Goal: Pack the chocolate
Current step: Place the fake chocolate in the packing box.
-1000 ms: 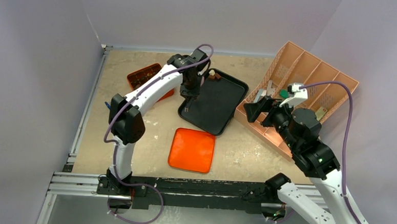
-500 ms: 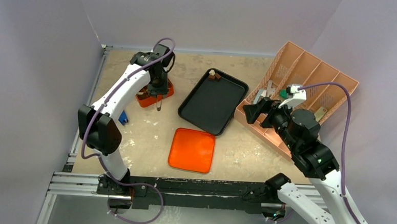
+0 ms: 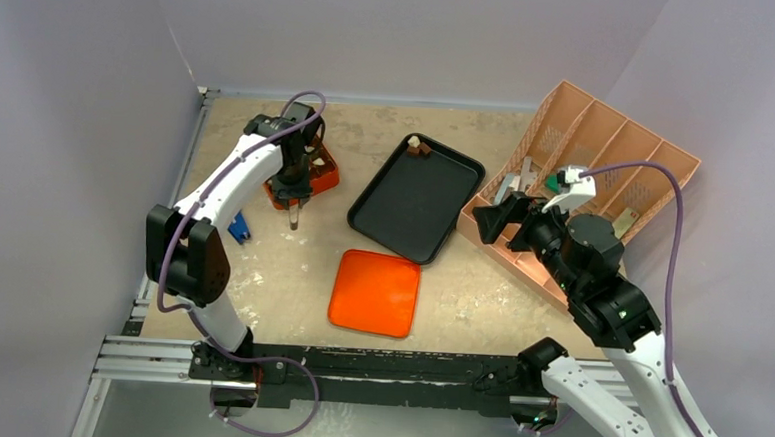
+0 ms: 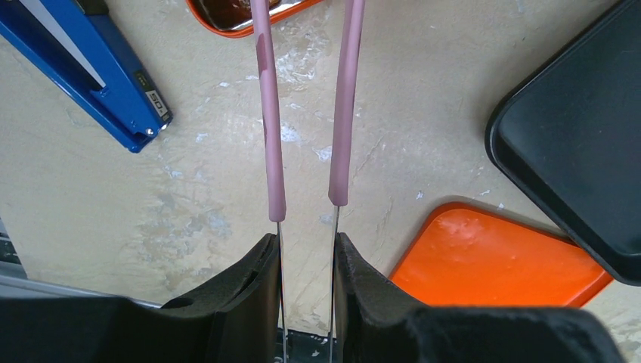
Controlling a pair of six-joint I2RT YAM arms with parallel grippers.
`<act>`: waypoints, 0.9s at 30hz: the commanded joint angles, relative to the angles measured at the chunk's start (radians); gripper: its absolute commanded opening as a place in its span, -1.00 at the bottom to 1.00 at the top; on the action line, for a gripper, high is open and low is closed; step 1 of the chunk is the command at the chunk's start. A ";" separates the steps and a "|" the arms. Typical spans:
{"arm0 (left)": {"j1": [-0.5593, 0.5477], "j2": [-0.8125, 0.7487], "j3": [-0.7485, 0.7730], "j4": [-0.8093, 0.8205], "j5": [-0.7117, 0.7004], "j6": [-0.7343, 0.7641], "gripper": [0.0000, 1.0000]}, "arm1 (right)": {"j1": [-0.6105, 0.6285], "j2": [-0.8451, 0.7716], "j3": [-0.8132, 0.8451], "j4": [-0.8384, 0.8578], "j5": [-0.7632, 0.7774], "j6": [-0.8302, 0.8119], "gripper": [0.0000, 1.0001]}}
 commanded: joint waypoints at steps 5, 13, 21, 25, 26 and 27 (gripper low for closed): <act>0.021 -0.005 -0.022 0.054 0.007 0.017 -0.46 | 0.004 -0.015 0.006 0.030 -0.004 -0.002 0.97; 0.025 0.008 -0.005 0.069 0.017 0.013 -0.29 | 0.004 -0.019 0.012 0.025 0.005 0.001 0.97; 0.025 0.016 0.041 0.056 0.016 0.020 -0.27 | 0.004 -0.020 0.014 0.021 0.016 -0.001 0.97; 0.024 -0.002 0.070 0.079 0.071 0.033 -0.31 | 0.003 -0.021 0.014 0.022 0.013 0.000 0.97; 0.021 -0.003 0.086 0.076 0.079 0.035 -0.32 | 0.003 -0.020 0.014 0.022 0.012 -0.001 0.97; 0.020 -0.005 0.095 0.078 0.087 0.035 -0.35 | 0.003 -0.017 0.016 0.019 0.012 -0.001 0.97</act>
